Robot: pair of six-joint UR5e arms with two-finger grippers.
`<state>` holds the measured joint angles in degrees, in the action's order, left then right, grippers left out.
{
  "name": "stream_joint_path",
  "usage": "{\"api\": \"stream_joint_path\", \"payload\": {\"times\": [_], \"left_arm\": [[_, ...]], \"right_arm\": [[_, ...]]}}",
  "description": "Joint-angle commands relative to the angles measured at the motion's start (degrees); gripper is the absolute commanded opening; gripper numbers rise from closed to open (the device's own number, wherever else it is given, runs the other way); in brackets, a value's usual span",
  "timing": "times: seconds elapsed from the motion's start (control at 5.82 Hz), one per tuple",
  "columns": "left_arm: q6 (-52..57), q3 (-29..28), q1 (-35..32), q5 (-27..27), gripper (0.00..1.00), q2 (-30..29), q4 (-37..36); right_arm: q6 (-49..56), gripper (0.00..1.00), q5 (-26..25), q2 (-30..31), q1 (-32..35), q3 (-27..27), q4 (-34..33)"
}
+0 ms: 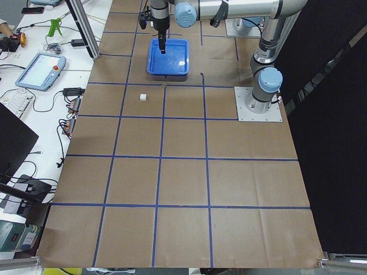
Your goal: Assemble white blocks and place on blue tray
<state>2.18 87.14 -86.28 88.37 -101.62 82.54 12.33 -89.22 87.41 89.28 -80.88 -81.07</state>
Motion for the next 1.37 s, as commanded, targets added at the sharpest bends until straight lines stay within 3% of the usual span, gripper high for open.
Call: {"api": "stream_joint_path", "payload": {"times": [0.0,0.34,0.69,0.86,1.03,1.2], "left_arm": [[6.73,-0.47,4.08,0.31,0.99,-11.78,-9.92],[13.15,-1.18,5.84,-0.03,0.99,-20.41,-22.02],[13.47,-0.32,6.12,0.23,0.99,-23.7,-23.05],[13.2,0.48,6.03,0.05,0.98,-25.71,-23.04],[13.38,0.66,6.03,-0.3,0.83,-25.73,-22.95],[13.55,0.83,6.03,-0.04,0.44,-25.9,-23.04]], "right_arm": [[25.14,1.0,-0.33,-0.74,-1.11,-0.42,-0.58],[48.3,1.0,-0.43,-3.81,-3.65,-0.16,-4.18],[74.45,1.0,0.19,-7.67,-8.57,0.98,-5.49],[81.03,1.0,0.36,-9.96,-10.07,2.47,-7.59],[85.97,1.0,0.45,-12.5,-11.13,4.57,-7.79],[92.98,1.0,2.8,-15.92,-13.23,7.9,-8.05]]}}
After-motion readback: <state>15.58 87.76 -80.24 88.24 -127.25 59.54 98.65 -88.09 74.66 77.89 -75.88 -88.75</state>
